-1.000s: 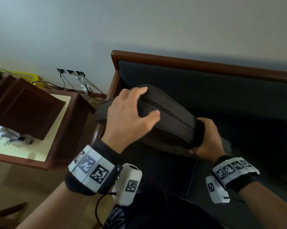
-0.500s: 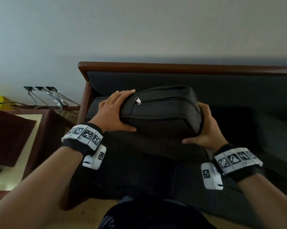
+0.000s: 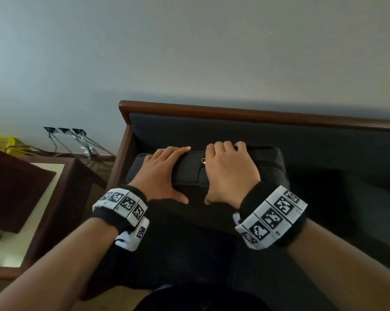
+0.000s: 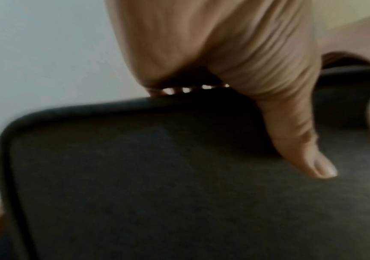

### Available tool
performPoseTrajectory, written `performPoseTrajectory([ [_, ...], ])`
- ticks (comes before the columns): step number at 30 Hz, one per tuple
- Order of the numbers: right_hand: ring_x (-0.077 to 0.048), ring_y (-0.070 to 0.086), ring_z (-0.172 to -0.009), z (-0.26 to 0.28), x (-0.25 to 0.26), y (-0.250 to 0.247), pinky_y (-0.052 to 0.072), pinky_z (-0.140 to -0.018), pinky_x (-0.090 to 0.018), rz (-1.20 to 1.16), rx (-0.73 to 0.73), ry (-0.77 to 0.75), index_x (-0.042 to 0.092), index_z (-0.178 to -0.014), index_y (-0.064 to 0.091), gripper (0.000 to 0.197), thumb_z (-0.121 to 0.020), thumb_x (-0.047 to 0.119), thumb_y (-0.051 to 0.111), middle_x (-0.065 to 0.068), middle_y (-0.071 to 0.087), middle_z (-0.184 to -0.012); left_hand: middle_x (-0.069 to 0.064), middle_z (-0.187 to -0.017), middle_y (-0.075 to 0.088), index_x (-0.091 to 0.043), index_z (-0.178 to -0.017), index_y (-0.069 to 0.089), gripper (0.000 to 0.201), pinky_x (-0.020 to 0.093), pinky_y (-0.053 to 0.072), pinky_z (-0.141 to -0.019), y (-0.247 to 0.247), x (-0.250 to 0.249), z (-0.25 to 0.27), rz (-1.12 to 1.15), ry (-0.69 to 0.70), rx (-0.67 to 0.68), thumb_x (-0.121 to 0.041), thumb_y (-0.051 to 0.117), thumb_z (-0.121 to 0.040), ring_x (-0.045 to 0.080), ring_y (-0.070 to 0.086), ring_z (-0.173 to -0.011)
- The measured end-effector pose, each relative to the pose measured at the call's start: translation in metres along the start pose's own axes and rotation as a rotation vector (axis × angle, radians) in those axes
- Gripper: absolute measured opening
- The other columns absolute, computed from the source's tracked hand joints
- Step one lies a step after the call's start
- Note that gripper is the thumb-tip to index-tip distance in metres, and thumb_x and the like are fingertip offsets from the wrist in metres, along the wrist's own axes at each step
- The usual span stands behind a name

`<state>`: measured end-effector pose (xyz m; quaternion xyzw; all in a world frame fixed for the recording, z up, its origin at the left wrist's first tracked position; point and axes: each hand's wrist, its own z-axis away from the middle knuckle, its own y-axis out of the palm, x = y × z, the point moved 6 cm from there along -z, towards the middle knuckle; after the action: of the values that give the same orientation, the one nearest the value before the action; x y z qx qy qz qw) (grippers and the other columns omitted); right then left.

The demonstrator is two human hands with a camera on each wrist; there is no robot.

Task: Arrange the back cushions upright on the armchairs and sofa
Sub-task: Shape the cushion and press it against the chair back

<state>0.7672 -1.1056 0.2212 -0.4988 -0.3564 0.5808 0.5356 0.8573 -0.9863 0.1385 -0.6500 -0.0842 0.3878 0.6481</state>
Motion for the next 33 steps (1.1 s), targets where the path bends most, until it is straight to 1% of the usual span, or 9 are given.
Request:
performPoseTrajectory([
  [4,-0.029,0.049,-0.112,0.023,-0.014,0.006,0.038,-0.096,-0.048,-0.053,-0.071,-0.03,0.013,-0.126,0.047,0.085,-0.059,0.057,0.075,-0.008,0.053,-0.121,-0.009,-0.147,0.031,-0.051,-0.146,0.013,0.125,0.05,0.023,-0.112,0.004,0.055,0.028,-0.026,-0.102,0.058,-0.064,0.084,-0.045,0.022,0.031,-0.137],
  [7,-0.024,0.052,-0.105,0.03,-0.041,0.006,0.039,-0.09,-0.043,-0.1,-0.071,0.01,0.018,-0.121,0.051,0.078,-0.057,0.056,0.073,-0.002,0.056,-0.113,-0.018,-0.141,0.04,-0.058,-0.138,0.022,0.119,0.048,0.034,-0.111,0.016,0.081,0.047,0.387,-0.184,-0.059,-0.054,0.088,-0.04,0.017,0.042,-0.132],
  [10,-0.021,0.054,-0.105,0.032,-0.053,0.006,0.038,-0.091,-0.04,-0.136,-0.066,0.026,0.019,-0.12,0.053,0.076,-0.058,0.056,0.075,0.001,0.058,-0.113,-0.017,-0.134,0.043,-0.057,-0.128,0.03,0.11,0.045,0.045,-0.106,0.021,0.069,0.041,0.67,-0.122,-0.114,-0.038,0.094,-0.04,0.003,0.048,-0.123],
  [13,-0.02,0.054,-0.104,0.035,-0.074,0.0,0.035,-0.093,-0.041,-0.25,-0.074,0.072,0.021,-0.117,0.054,0.077,-0.052,0.053,0.082,0.003,0.059,-0.11,-0.017,-0.118,0.046,-0.046,-0.116,0.031,0.102,0.046,0.049,-0.099,-0.007,0.045,0.026,0.529,-0.056,-0.114,-0.029,0.099,-0.042,0.008,0.053,-0.108],
  [17,-0.024,0.055,-0.105,0.048,-0.131,-0.018,0.031,-0.094,-0.041,-0.483,-0.194,0.171,0.022,-0.112,0.059,0.085,-0.034,0.035,0.093,0.004,0.061,-0.106,-0.013,-0.113,0.05,-0.034,-0.118,0.037,0.096,0.04,0.052,-0.091,-0.081,-0.008,0.019,0.427,0.095,-0.198,-0.058,0.086,-0.038,0.014,0.056,-0.106],
  [21,-0.031,0.058,-0.112,0.049,-0.176,0.017,0.04,-0.099,-0.059,-0.715,-0.409,0.218,0.018,-0.119,0.06,0.094,-0.029,0.036,0.082,-0.004,0.064,-0.116,-0.011,-0.116,0.056,-0.024,-0.124,0.05,0.093,0.027,0.043,-0.091,-0.136,-0.067,0.011,0.342,0.258,-0.4,-0.06,0.084,-0.045,0.008,0.055,-0.108],
  [24,-0.032,0.053,-0.124,0.029,-0.174,0.068,0.04,-0.103,-0.058,-0.897,-0.446,0.213,0.018,-0.134,0.05,0.098,-0.042,0.037,0.077,-0.009,0.057,-0.132,-0.004,-0.117,0.061,-0.02,-0.121,0.058,0.085,0.03,0.042,-0.096,-0.103,-0.108,-0.017,0.196,0.301,-0.416,-0.051,0.086,-0.048,0.017,0.055,-0.107],
  [28,-0.026,0.031,-0.144,-0.006,-0.119,0.136,0.031,-0.115,-0.053,-1.148,-0.202,0.121,0.028,-0.152,0.02,0.13,-0.044,0.028,0.095,-0.008,0.029,-0.156,0.007,-0.113,0.055,-0.023,-0.13,0.054,0.085,0.047,0.047,-0.087,0.0,-0.123,-0.062,0.054,0.219,-0.285,-0.056,0.079,-0.055,0.028,0.05,-0.101],
  [33,-0.019,0.047,-0.128,-0.002,-0.154,0.172,0.043,-0.106,-0.049,-1.532,-0.289,0.308,0.043,-0.137,0.032,0.118,-0.032,0.034,0.087,0.003,0.044,-0.139,0.004,-0.137,0.044,-0.029,-0.148,0.03,0.106,0.048,0.037,-0.099,0.043,-0.134,-0.109,0.028,0.141,-0.064,-0.068,0.074,-0.06,0.026,0.044,-0.123],
])
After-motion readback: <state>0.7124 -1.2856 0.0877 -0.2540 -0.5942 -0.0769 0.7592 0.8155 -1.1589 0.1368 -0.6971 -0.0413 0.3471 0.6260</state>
